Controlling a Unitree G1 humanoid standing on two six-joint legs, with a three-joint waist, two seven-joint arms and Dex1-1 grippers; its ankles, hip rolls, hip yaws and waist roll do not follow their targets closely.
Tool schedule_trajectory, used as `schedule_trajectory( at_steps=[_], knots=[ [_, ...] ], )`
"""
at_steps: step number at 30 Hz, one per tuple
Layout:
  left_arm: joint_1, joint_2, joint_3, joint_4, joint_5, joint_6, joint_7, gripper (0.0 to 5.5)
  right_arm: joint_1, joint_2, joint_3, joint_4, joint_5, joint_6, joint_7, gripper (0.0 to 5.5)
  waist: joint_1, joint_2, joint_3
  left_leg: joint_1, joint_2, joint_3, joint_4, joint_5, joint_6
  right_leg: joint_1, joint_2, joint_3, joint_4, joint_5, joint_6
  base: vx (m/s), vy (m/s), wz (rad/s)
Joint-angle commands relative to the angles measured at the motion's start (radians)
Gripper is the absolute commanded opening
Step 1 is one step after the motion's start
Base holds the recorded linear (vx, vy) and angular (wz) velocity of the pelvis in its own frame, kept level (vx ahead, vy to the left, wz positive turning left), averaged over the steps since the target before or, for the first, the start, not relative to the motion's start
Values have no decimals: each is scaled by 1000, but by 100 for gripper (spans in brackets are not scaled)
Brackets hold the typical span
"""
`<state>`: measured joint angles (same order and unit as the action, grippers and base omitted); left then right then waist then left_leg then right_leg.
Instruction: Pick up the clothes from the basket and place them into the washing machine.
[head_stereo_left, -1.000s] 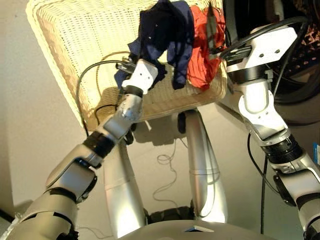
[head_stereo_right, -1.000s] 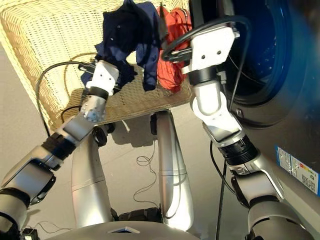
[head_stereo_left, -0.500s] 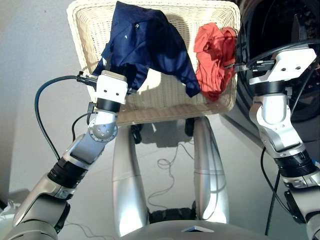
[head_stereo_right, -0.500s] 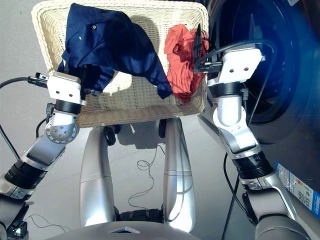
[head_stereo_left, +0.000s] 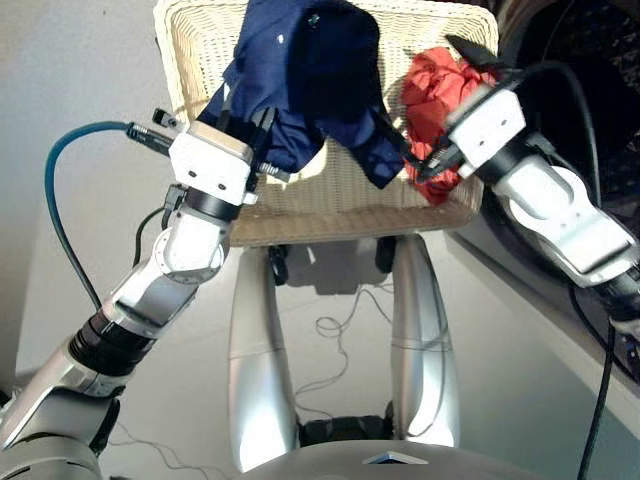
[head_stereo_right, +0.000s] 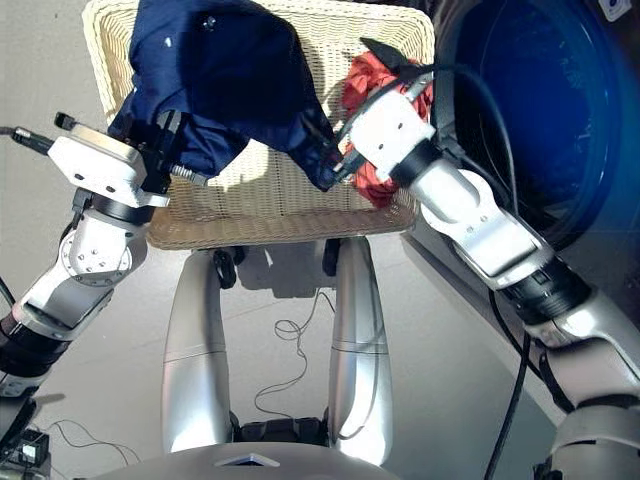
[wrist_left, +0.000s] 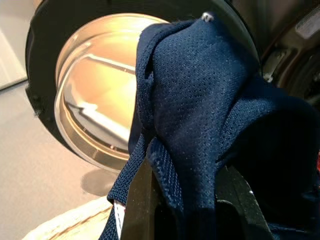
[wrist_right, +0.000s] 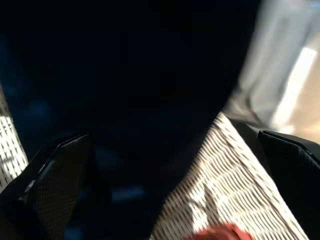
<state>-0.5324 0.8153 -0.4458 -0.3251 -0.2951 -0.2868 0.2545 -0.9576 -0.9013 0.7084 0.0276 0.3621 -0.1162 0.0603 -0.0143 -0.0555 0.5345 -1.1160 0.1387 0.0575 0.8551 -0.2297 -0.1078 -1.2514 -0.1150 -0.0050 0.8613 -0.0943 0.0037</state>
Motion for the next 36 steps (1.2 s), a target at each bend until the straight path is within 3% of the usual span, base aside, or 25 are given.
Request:
schedule_trajectory(
  at_steps=[1,9,15,20,25,26,27,28,36],
  knots=[
    [-10,-33,22,-138,-19,-88,-23,0,-111,9,24,-19,-3,-32,12,550,-22,73,-15,-6,20,3,-142,159,-34,48,-4,10,-33,-44,94,0,0,0],
    [-30,-89,11,-129,-58,-90,-45,0,-223,182,42,161,-65,-9,-5,550,-6,93,-15,-12,15,4,-138,158,-31,41,-3,12,-30,-45,88,0,0,0],
    [-45,-102,7,-109,-53,-82,-51,0,-271,263,41,212,-157,11,-18,550,-8,93,-15,-18,16,4,-137,154,-30,36,-1,16,-29,-46,85,0,0,0],
    [-68,-121,14,-94,-47,-80,-44,0,-241,370,25,194,-147,1,-6,550,-10,92,-15,-26,11,1,-122,148,-25,31,2,17,-23,-47,82,0,0,0],
    [-66,-106,23,-83,-26,-76,-39,0,-215,403,43,136,-134,11,44,550,-13,88,-15,-36,11,4,-115,147,-25,20,1,18,-17,-45,82,0,0,0],
    [-62,-100,27,-81,-23,-78,-38,0,-204,415,42,131,-142,9,46,209,-13,86,-15,-40,10,4,-110,144,-23,18,3,16,-16,-44,82,0,0,0],
    [-62,-99,28,-81,-23,-78,-38,0,-204,416,42,132,-142,9,46,45,-14,85,-15,-40,10,4,-109,144,-23,18,3,17,-15,-44,82,0,0,0],
    [-60,-94,30,-80,-25,-79,-34,0,-193,422,35,130,-144,6,39,0,-14,84,-15,-45,7,2,-105,143,-20,14,5,17,-14,-44,82,0,0,0],
    [-46,-87,29,-77,-37,-81,-20,0,-185,406,15,125,-170,-22,-5,0,-17,82,-15,-57,6,2,-87,137,-16,4,5,19,-3,-46,82,0,0,0]
  ],
)
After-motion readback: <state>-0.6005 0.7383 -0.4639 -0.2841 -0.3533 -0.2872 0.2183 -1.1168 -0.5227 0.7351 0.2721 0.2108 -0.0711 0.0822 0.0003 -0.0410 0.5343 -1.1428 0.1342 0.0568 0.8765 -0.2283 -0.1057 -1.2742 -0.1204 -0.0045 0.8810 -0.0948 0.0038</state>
